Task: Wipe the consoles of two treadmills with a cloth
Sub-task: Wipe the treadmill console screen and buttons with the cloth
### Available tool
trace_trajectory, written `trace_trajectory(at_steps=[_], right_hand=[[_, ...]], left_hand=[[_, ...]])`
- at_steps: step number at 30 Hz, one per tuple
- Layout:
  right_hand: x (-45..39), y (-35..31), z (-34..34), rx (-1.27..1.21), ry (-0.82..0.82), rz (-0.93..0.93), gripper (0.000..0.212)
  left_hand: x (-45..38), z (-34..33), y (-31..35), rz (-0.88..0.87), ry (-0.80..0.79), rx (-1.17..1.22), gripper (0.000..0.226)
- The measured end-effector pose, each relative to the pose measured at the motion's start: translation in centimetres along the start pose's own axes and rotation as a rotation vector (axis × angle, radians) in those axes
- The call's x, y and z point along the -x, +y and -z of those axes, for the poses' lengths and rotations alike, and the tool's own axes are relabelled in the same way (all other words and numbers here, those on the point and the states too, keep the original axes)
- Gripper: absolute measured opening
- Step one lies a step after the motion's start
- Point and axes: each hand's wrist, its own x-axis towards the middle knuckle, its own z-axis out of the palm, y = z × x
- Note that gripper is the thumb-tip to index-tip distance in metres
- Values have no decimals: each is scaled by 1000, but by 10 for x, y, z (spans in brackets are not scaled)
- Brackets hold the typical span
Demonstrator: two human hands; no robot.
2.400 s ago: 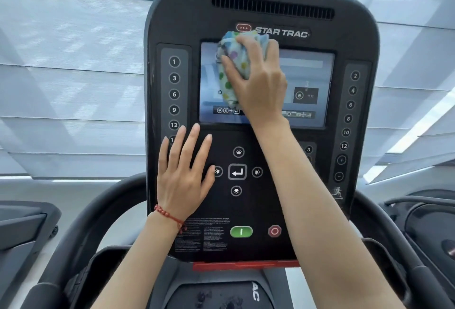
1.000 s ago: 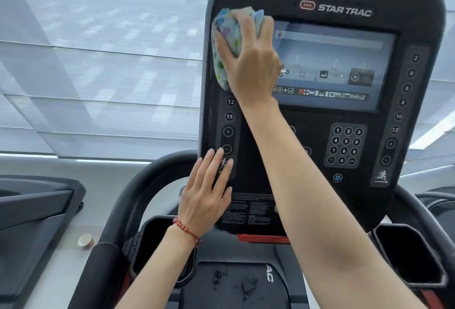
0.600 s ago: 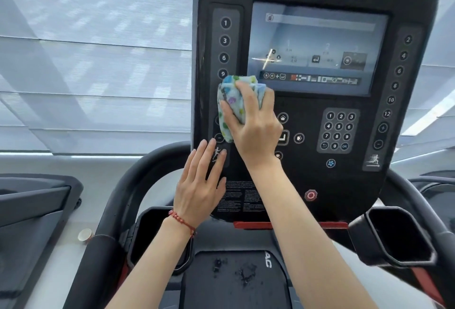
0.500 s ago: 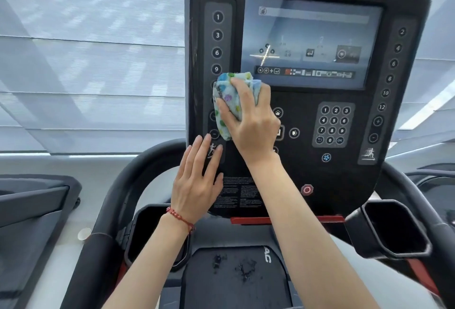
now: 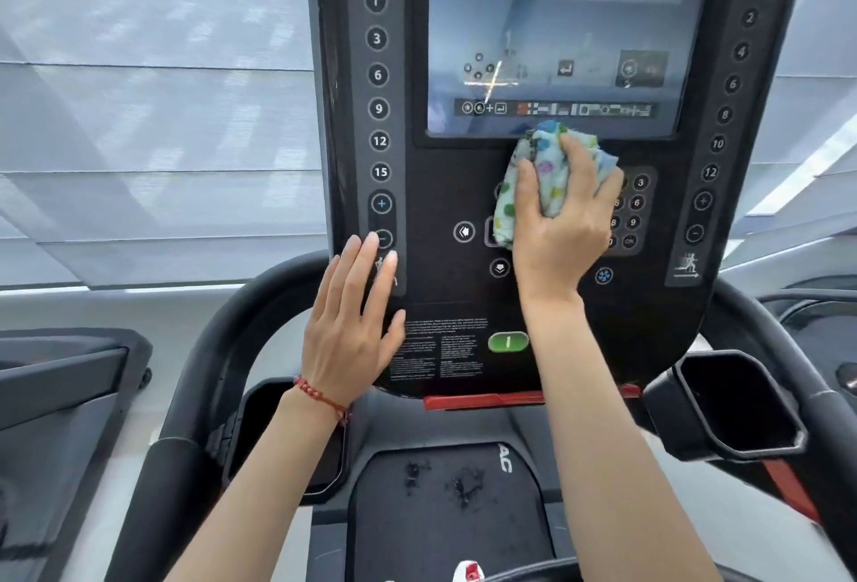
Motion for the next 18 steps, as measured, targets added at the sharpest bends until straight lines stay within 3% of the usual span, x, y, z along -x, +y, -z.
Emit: trace_trajectory(at_steps=[6,11,13,18], right_hand=[[63,-49,-14,-33,-198,278,34],[57,-37,-11,-8,-166,387,35],[51,-21,-5,26,-147,364,34],[30,52,30,123,8,95,29]], left_hand=[[6,6,-10,27,-7,-12,50],[13,6,-11,32,-15,-22,52],[14,6,-10,39,-8,-36,52],[15,6,-10,39,-13,-64,51]])
